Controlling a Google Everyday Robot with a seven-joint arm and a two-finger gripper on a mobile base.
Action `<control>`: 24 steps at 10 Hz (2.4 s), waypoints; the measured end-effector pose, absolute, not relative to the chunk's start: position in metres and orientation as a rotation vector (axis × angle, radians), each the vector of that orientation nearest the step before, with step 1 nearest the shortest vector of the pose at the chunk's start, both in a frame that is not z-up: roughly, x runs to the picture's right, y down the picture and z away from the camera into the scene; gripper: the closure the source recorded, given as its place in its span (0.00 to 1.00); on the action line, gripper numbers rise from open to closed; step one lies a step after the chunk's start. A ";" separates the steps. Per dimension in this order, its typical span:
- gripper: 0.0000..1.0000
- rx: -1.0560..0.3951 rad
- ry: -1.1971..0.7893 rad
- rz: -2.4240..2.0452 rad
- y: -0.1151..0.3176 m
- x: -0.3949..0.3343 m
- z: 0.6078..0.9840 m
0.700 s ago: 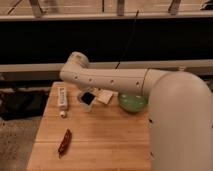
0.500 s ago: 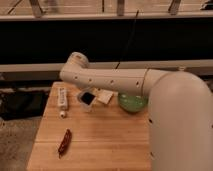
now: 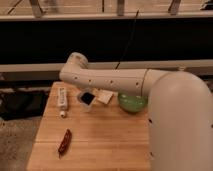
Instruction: Place the eraser in the ceramic cup
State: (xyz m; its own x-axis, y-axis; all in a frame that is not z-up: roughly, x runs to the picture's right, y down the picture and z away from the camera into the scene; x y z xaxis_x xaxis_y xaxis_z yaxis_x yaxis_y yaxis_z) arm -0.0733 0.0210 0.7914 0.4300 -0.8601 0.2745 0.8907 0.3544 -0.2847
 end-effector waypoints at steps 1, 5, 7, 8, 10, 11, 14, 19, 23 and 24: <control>0.66 -0.421 -0.081 -1.133 0.021 -0.073 0.792; 0.65 -0.415 -0.078 -1.136 0.021 -0.074 0.792; 0.65 -0.413 -0.075 -1.137 0.020 -0.074 0.793; 0.65 -0.411 -0.074 -1.138 0.020 -0.075 0.793; 0.65 -0.407 -0.072 -1.139 0.020 -0.075 0.793; 0.65 -0.407 -0.072 -1.139 0.020 -0.076 0.794; 0.65 -0.402 -0.069 -1.142 0.020 -0.076 0.794; 0.65 -0.393 -0.063 -1.145 0.020 -0.077 0.795; 0.73 -0.387 -0.060 -1.149 0.020 -0.078 0.796; 0.73 -0.386 -0.059 -1.150 0.020 -0.078 0.796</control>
State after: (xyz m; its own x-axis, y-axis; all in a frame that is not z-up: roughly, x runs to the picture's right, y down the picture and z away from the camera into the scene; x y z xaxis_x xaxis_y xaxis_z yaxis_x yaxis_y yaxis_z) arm -0.0776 0.0198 0.7965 0.4149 -0.8772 0.2416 0.8974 0.3508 -0.2675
